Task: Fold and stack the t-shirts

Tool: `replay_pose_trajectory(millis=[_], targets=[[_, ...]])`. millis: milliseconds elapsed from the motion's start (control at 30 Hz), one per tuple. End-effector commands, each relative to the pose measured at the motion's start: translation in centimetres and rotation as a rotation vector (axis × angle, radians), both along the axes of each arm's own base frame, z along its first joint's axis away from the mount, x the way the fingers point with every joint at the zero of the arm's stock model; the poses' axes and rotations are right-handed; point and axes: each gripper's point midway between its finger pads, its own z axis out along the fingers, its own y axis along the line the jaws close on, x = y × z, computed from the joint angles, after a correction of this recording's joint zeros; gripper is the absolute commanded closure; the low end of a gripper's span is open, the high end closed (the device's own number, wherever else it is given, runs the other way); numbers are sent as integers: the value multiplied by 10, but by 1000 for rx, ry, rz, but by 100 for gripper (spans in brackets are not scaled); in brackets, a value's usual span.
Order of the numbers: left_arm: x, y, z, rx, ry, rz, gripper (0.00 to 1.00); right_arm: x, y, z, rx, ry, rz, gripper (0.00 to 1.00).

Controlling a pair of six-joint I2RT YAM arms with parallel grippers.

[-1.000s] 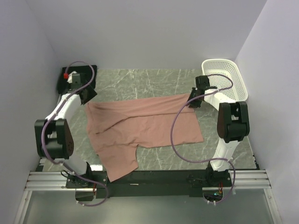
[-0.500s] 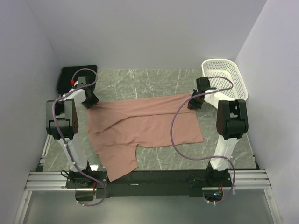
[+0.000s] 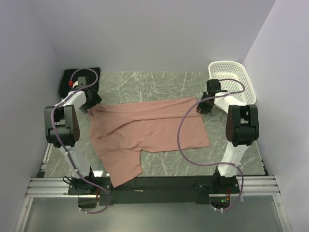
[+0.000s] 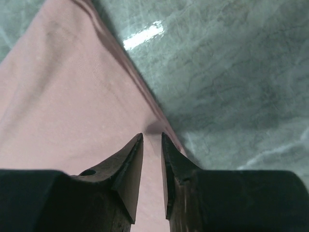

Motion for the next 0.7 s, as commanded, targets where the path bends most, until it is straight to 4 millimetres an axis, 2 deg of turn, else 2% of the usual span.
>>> replay_pose_trajectory(millis=[0, 67, 100, 133, 167, 200, 233, 267, 300, 333, 367, 400, 433, 467, 500, 533, 567, 633, 667], targets=[[4, 4, 77, 93, -135, -11, 18, 2, 4, 51, -15, -114, 28, 67], [-4, 0, 93, 152, -147, -21, 17, -8, 15, 55, -25, -121, 63, 62], [-14, -4, 94, 167, -131, -32, 17, -12, 19, 65, -26, -149, 77, 60], [-20, -21, 111, 172, -166, -64, 17, -16, 24, 68, -27, -159, 94, 55], [-28, -25, 115, 195, -169, -66, 17, -27, 33, 64, -29, -150, 122, 53], [-44, -31, 107, 203, -140, -76, 18, -32, 37, 74, -30, -177, 136, 52], [-55, -51, 119, 211, -176, -114, 19, -38, 42, 75, -32, -185, 160, 50], [-65, -59, 118, 217, -169, -129, 20, -49, 52, 71, -31, -180, 192, 50], [-81, -66, 106, 221, -145, -135, 22, -55, 59, 81, -30, -213, 214, 50], [-95, -84, 111, 215, -156, -180, 23, -62, 64, 83, -30, -221, 234, 50], [-105, -92, 107, 207, -151, -196, 25, -73, 67, 77, -29, -214, 252, 50], [-121, -100, 91, 190, -120, -211, 27, -81, 79, 86, -18, -249, 287, 50], [-133, -116, 92, 172, -132, -257, 29, -87, 84, 86, -9, -258, 304, 51], [-141, -123, 87, 159, -125, -270, 31, -100, 87, 77, -3, -244, 323, 51], [-153, -127, 74, 140, -103, -270, 35, -105, 96, 87, 10, -290, 346, 52], [-160, -140, 71, 111, -104, -305, 37, -110, 99, 87, 24, -300, 348, 52], [-162, -145, 67, 92, -110, -310, 38, -119, 104, 78, 46, -303, 362, 52], [-171, -153, 50, 57, -89, -318, 41, -129, 115, 83, 93, -344, 376, 53], [-167, -156, 49, 42, -114, -309, 43, -135, 120, 78, 122, -359, 390, 53]])
